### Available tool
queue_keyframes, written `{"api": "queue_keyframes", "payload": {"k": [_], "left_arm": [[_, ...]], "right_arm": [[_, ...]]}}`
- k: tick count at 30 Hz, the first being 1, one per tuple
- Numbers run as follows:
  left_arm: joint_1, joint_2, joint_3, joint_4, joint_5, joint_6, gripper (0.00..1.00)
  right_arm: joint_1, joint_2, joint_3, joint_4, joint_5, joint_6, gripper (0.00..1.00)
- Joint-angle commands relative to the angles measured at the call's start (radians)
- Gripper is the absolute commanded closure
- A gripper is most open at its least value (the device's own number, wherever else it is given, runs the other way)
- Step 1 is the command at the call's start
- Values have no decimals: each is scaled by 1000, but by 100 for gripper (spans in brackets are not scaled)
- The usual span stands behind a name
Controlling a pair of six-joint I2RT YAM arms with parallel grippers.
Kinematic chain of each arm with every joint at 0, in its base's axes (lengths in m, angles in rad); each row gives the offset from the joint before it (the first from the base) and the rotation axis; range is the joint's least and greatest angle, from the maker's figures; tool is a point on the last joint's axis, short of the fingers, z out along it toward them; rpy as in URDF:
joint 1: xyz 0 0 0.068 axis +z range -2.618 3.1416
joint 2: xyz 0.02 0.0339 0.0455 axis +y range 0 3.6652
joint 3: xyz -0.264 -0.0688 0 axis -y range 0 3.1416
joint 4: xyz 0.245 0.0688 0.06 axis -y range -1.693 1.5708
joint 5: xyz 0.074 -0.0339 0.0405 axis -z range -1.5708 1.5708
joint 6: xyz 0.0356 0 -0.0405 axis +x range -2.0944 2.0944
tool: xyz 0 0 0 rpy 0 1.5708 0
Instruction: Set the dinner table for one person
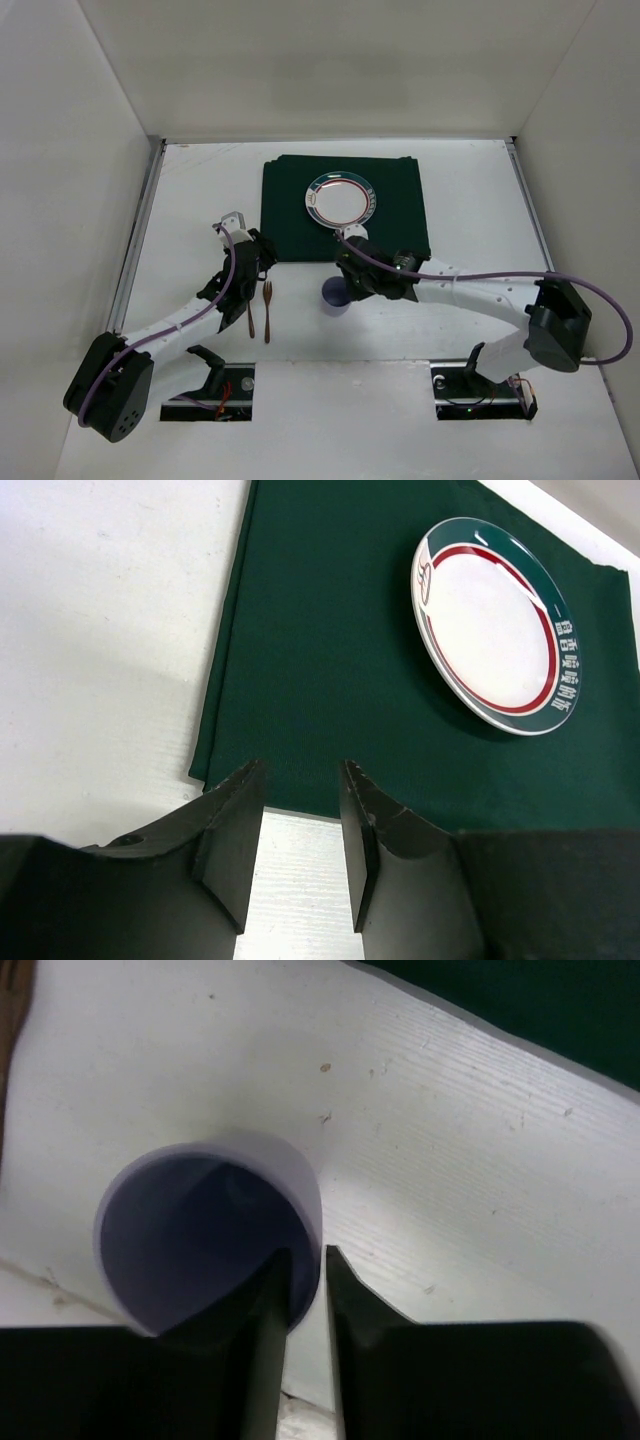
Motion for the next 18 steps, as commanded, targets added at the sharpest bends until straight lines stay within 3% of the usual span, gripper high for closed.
{"api": "queue_keyframes", "payload": {"k": [1,3,5,10,18], "left_arm": [[5,-20,9,24,-13,-3,66],[5,-21,9,24,-13,-3,66],[5,-23,9,24,-13,-3,66],[5,-24,8,25,-13,-5,65],[2,-21,9,24,-13,-5,65]], "right_arm": [[2,21,68,18,54,6,82],[-3,-8,92,15,70,3,90],[-32,-54,121,18,78,-6,91],[-240,-95,209,99,77,-69,91],[-590,176,501,138,26,-138,92]]}}
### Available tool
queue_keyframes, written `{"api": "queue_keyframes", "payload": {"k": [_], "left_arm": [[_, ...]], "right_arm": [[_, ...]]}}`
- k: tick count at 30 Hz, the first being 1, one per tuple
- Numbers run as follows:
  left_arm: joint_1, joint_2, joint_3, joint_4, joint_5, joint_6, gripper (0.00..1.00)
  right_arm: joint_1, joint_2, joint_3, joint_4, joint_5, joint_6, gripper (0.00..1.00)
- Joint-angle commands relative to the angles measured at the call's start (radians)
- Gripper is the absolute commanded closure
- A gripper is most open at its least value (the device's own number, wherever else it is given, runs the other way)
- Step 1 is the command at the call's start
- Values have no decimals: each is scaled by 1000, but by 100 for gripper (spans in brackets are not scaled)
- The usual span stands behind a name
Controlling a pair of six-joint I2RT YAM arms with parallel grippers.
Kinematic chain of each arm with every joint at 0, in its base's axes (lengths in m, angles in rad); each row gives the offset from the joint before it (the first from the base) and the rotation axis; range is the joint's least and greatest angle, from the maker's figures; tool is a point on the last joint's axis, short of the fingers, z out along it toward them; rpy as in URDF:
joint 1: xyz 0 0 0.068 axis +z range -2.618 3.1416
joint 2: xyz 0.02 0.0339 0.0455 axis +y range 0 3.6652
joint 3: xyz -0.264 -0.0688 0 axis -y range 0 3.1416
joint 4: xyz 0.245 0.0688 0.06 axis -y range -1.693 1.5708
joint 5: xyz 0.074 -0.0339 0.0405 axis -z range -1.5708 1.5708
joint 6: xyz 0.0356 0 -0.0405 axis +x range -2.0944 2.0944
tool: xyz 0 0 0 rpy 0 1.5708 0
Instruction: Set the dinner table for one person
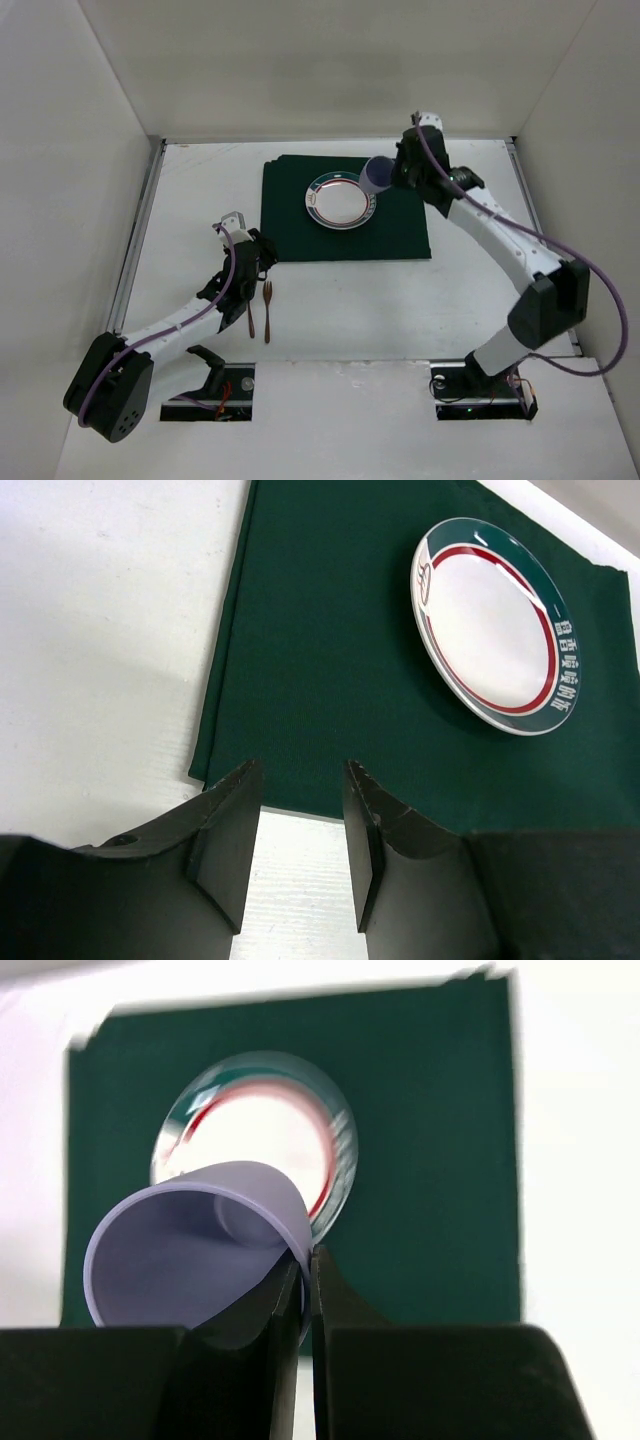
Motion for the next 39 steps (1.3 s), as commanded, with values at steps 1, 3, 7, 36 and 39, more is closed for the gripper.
{"api": "queue_keyframes", "payload": {"k": [1,3,7,36,39], "left_arm": [[4,-22,9,24,-13,-4,65],[4,-22,9,24,-13,-4,65],[1,-14,11,24,-13,-4,64],[5,33,15,44,-21,-4,64],[5,32,15,44,-22,-1,64]], "right_arm": [[-101,140,162,31,-14,-47,92],[-155,235,273,-9,-16,-55,92],[-218,420,474,-107,-17,-72,92],[-295,781,809,-293,-51,-88,74],[-295,760,809,-288,-52,-87,60]]}}
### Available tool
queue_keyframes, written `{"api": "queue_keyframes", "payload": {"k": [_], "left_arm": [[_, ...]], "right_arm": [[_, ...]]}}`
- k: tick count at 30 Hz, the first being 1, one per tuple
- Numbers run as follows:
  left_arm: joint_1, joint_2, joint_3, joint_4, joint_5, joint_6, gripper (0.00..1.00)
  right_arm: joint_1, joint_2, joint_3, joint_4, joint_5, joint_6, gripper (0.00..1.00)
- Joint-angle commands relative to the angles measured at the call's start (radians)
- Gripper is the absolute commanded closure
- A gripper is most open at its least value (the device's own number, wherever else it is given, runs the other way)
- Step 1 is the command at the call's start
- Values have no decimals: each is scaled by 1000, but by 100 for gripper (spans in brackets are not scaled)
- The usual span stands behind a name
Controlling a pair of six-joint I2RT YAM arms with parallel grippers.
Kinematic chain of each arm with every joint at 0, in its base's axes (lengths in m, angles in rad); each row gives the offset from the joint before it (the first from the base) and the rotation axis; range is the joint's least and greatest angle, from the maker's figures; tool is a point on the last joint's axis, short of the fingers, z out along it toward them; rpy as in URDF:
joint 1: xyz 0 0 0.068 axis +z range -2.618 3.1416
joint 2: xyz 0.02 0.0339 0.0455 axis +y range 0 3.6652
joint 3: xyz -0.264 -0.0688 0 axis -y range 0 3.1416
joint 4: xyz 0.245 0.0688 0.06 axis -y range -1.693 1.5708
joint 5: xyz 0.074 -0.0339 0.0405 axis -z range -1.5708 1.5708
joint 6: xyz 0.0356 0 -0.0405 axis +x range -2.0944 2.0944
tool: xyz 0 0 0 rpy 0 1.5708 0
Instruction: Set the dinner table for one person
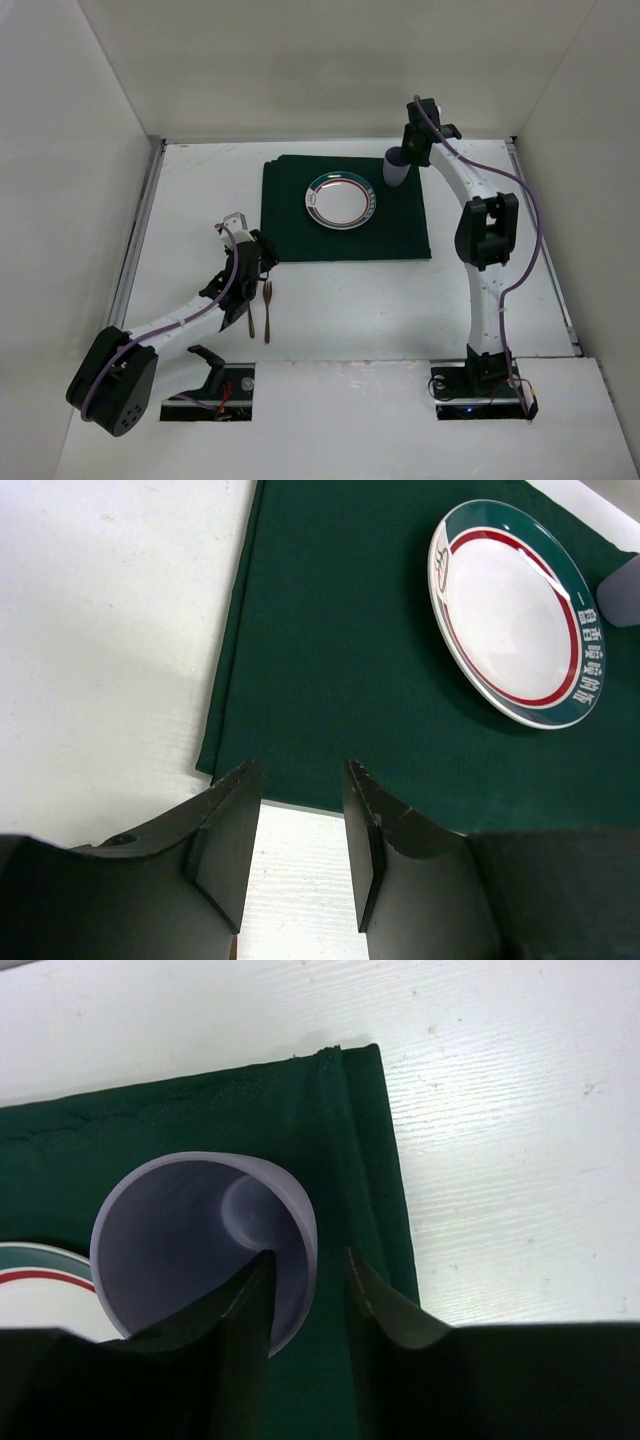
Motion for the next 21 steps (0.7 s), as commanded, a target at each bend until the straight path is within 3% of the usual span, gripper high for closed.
{"api": "queue_keyframes", "payload": {"k": [1,5,13,19,21], "left_arm": [[5,-3,15,41,-21,0,64],[2,3,22,32,-30,7,64],[-19,-18,89,-91,-66,33,61],[-117,-89,117,-310,-75,8,57],[-163,-121,115,-417,-107,-15,58]], "right_arm": [[-1,-41,43,-29,-7,11,55],[1,-101,23,-8,-8,4,44],[31,-315,-112,75,-8,-1,32],[117,-670,-548,349,46,30,26],[161,-782,-717,458,43,63,32]]}}
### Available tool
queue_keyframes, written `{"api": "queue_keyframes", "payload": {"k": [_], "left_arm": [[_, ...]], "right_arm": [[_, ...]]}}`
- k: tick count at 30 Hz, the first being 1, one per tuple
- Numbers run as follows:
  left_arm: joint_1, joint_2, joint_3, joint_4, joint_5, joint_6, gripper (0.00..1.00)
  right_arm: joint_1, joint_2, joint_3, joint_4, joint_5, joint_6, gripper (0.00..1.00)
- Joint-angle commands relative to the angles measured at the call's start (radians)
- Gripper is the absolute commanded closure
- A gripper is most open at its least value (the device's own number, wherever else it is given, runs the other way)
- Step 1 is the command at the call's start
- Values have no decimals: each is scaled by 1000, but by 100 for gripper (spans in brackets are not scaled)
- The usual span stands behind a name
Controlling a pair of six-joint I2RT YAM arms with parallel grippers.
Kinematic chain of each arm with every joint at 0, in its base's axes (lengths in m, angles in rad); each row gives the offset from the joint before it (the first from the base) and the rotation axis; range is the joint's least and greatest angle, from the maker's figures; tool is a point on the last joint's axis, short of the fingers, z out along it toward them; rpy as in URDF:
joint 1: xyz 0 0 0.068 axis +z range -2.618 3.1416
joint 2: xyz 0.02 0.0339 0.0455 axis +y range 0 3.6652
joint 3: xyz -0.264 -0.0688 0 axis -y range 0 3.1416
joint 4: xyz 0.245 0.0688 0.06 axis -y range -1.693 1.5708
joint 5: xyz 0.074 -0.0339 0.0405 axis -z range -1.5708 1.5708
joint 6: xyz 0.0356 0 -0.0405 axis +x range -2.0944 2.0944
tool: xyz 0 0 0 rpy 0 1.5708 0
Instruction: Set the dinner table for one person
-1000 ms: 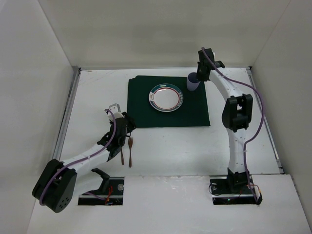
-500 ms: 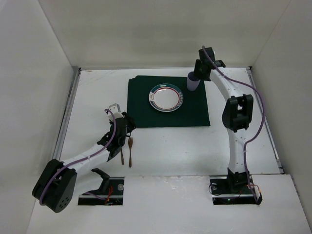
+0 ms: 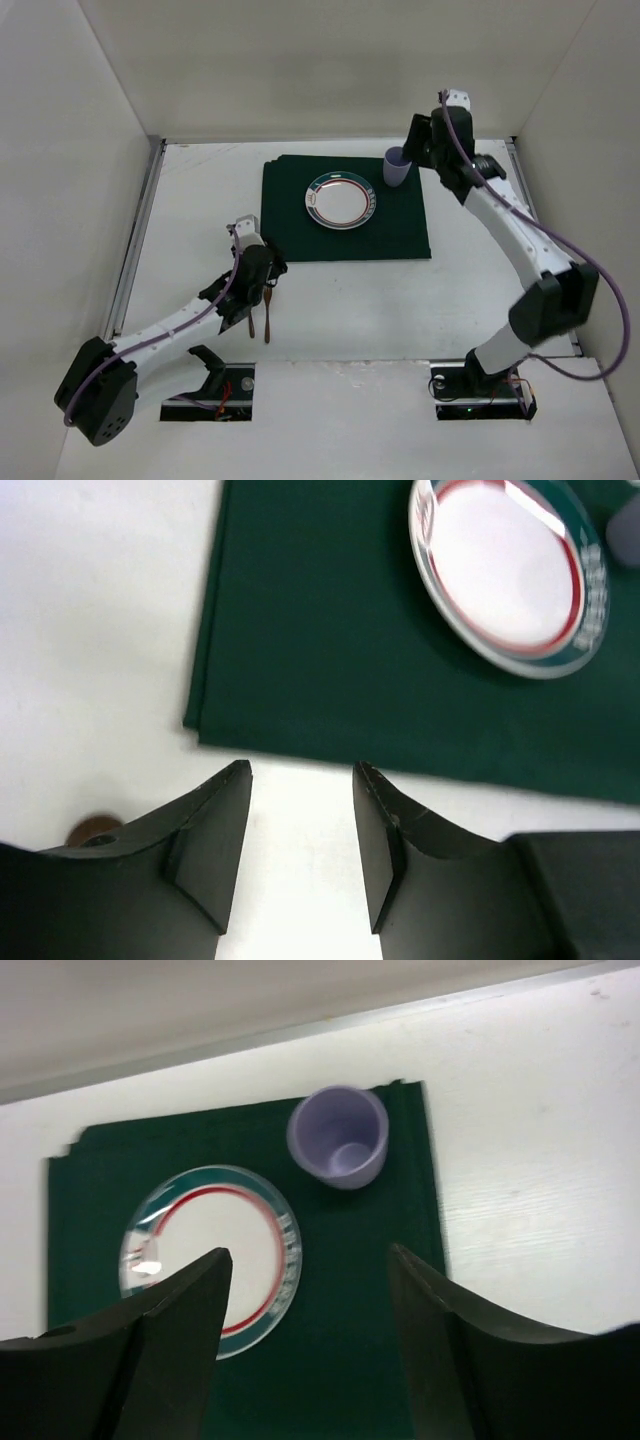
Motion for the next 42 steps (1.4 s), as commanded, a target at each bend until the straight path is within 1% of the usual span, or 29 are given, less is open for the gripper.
{"api": "queue_keyframes", "payload": {"k": [1,3,4,5,6,8,10,11,14,18,23,26,36,42], "left_arm": [[-71,-69,35,-238,-67,-45,58],[-106,-98,40,-350,-110,-94,62],[-121,-110,44,-402,-129,-120,64],[-134,-118,49,-450,-143,-150,66],[-143,-122,53,-497,-155,-181,68],[-144,-126,61,-592,-169,-256,70],[-132,-126,66,-677,-173,-330,69],[-128,-123,67,-707,-176,-359,66],[-120,-97,67,-758,-178,-405,65],[-109,-40,67,-771,-186,-427,65],[-105,-3,61,-769,-196,-430,67],[-103,0,60,-768,-192,-431,70],[-100,37,27,-696,-132,-419,72],[-98,98,38,-696,-120,-416,82]], "right_arm": [[78,-158,-240,245,17,64,41],[124,-230,-375,322,8,110,62],[149,-263,-438,356,3,127,71],[173,-287,-495,385,-3,144,77],[199,-309,-544,405,-8,153,80],[244,-353,-625,432,0,167,80],[281,-402,-696,452,11,173,79],[293,-430,-731,465,14,176,78],[327,-504,-813,491,12,175,76],[348,-547,-870,525,2,167,75],[350,-539,-908,555,-14,170,75],[359,-541,-913,569,-28,173,75],[376,-547,-916,571,-20,170,74],[376,-551,-919,569,-14,169,73]]}}
